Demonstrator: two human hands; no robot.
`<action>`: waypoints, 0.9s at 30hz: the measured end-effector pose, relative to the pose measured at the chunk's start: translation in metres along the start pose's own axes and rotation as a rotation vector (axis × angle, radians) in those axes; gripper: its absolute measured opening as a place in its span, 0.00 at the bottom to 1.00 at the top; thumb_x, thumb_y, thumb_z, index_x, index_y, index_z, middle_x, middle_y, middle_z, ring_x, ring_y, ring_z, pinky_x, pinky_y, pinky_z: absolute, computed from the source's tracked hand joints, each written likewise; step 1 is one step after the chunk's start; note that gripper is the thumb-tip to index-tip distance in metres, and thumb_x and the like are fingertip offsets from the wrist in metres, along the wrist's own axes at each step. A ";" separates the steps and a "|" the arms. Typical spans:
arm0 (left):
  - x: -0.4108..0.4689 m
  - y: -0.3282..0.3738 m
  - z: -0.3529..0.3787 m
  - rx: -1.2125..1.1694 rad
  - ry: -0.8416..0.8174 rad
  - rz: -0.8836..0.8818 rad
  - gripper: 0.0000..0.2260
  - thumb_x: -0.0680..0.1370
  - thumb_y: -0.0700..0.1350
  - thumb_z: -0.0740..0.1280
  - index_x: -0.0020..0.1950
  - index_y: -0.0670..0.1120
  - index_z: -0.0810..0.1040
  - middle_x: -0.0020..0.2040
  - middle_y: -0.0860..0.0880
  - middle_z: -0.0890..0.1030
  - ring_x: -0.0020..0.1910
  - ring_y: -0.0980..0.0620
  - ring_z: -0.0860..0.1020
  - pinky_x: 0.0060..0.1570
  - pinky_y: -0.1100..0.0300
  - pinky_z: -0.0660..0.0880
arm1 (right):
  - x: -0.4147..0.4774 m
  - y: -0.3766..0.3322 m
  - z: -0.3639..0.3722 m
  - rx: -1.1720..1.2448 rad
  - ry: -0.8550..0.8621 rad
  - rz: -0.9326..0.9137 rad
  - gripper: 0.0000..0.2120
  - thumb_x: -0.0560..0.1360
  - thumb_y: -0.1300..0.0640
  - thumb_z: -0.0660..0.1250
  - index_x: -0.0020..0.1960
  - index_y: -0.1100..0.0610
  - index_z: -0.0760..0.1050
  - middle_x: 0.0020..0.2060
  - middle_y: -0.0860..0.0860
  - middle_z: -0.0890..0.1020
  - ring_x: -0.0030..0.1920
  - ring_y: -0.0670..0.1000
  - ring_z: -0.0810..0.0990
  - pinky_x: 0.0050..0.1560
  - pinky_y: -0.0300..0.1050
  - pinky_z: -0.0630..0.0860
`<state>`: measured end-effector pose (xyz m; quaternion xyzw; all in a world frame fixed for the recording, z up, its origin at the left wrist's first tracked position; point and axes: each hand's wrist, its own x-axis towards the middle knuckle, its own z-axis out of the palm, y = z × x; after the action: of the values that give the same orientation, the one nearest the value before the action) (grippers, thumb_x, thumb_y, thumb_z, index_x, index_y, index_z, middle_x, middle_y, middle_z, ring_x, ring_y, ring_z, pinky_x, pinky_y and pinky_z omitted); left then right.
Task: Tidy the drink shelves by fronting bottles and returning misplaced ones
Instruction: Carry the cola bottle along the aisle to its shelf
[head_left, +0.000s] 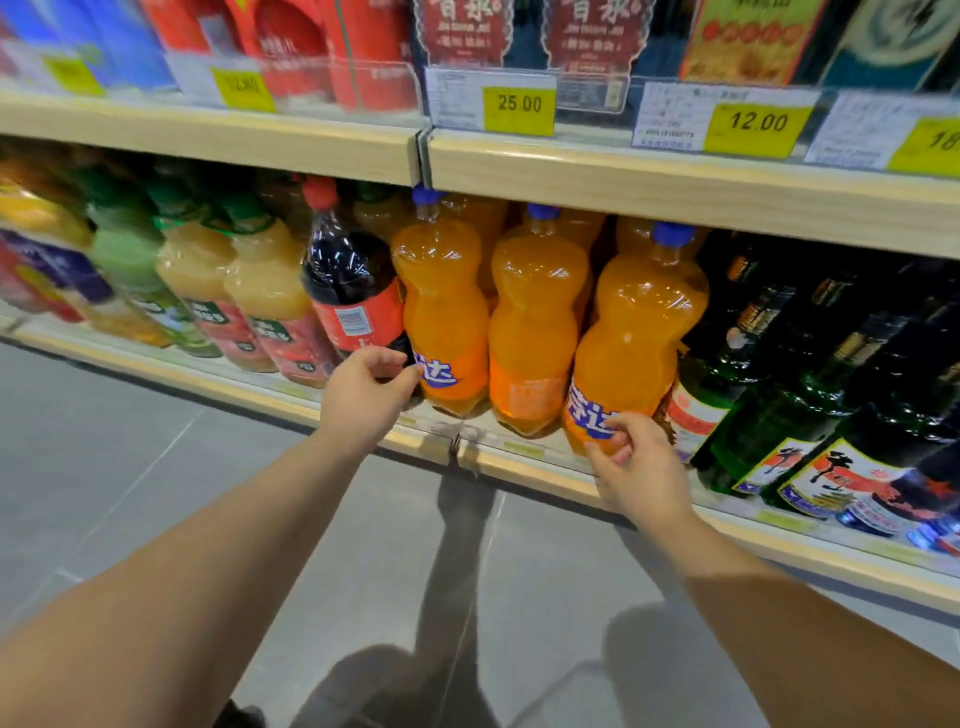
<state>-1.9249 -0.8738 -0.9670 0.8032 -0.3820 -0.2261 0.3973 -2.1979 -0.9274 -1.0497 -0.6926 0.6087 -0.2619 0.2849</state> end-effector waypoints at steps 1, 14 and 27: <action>0.008 -0.009 -0.008 -0.038 0.064 -0.007 0.15 0.73 0.51 0.72 0.55 0.45 0.79 0.48 0.50 0.83 0.49 0.50 0.81 0.50 0.58 0.78 | 0.000 -0.007 0.005 -0.007 -0.006 -0.006 0.16 0.73 0.49 0.70 0.58 0.50 0.72 0.49 0.47 0.74 0.38 0.44 0.75 0.41 0.45 0.77; 0.080 -0.061 -0.038 -0.256 0.164 0.146 0.41 0.68 0.54 0.76 0.75 0.44 0.61 0.70 0.44 0.66 0.70 0.47 0.65 0.70 0.52 0.63 | -0.007 -0.157 0.134 0.038 -0.169 -0.016 0.21 0.72 0.47 0.71 0.63 0.51 0.74 0.47 0.49 0.78 0.43 0.48 0.76 0.45 0.47 0.79; 0.144 -0.077 -0.048 -0.328 -0.240 0.279 0.35 0.62 0.55 0.80 0.65 0.51 0.71 0.59 0.56 0.79 0.59 0.60 0.78 0.58 0.57 0.78 | 0.054 -0.172 0.200 0.351 -0.072 0.025 0.24 0.78 0.52 0.66 0.72 0.52 0.67 0.66 0.48 0.76 0.48 0.34 0.73 0.63 0.38 0.71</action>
<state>-1.7724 -0.9354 -1.0099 0.6351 -0.4918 -0.3217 0.5014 -1.9299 -0.9489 -1.0660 -0.6337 0.5516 -0.3354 0.4262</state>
